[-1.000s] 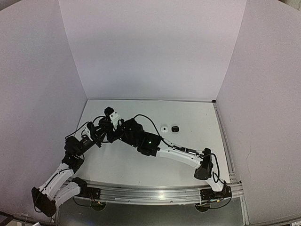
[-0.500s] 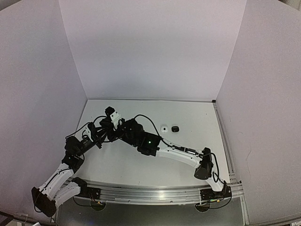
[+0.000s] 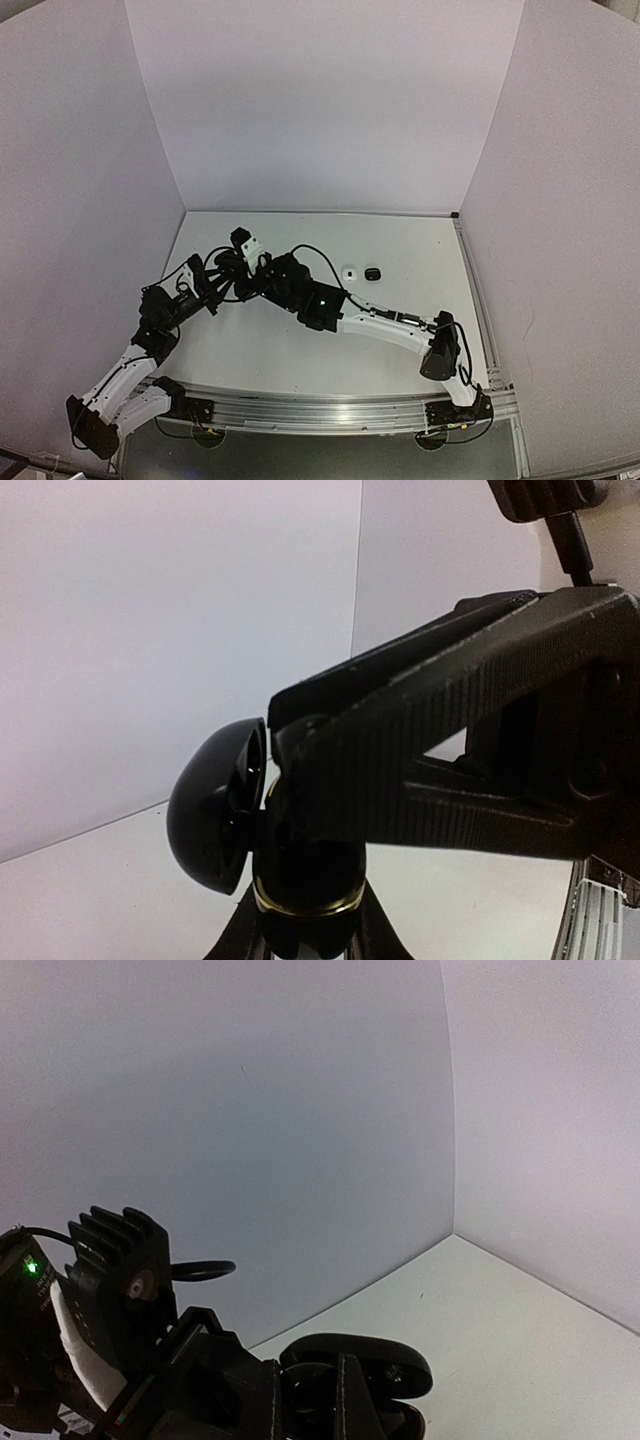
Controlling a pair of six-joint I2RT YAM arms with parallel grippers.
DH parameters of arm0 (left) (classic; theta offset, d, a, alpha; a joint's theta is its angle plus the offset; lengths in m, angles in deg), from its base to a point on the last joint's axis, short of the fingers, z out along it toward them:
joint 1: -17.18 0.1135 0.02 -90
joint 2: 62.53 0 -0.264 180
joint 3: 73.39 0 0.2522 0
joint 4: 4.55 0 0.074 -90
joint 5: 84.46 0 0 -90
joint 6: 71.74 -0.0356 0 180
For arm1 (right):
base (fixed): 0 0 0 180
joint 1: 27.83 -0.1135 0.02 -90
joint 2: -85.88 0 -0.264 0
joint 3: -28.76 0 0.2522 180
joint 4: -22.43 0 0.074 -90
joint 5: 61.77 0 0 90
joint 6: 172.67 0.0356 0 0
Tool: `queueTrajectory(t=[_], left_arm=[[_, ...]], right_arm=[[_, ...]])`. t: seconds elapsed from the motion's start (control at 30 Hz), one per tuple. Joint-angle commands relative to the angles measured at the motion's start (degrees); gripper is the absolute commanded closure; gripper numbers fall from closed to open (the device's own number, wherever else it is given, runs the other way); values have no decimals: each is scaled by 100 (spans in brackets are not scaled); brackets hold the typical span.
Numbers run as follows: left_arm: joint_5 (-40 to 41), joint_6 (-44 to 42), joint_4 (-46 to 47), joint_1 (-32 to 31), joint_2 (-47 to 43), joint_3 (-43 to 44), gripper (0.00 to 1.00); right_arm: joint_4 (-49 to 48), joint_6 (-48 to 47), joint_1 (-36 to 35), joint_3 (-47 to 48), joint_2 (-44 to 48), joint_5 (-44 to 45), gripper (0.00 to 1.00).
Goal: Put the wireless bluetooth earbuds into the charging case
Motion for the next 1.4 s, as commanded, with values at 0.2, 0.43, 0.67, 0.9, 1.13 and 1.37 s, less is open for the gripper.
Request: queueTrajectory(t=[0.2,0.43,0.67,0.9,1.13,1.37], left_arm=[[-217,-77,491,-1,4,387,100],[-293,-182,460,-1,37,391,100],[-301,-247,447,-7,29,411,100],[-125,-243,464,-3,48,434,100],[94,-134,417,-6,89,421,100],[120,-134,477,-2,88,422,100]], right_arm=[[75,-78,70,-122,261,97,100],[79,-33,74,242,-34,-76,100],[81,17,82,418,-211,-148,100],[81,146,101,230,-140,-185,100],[84,338,97,-151,31,-538,100],[91,379,110,-225,3,-692,100]])
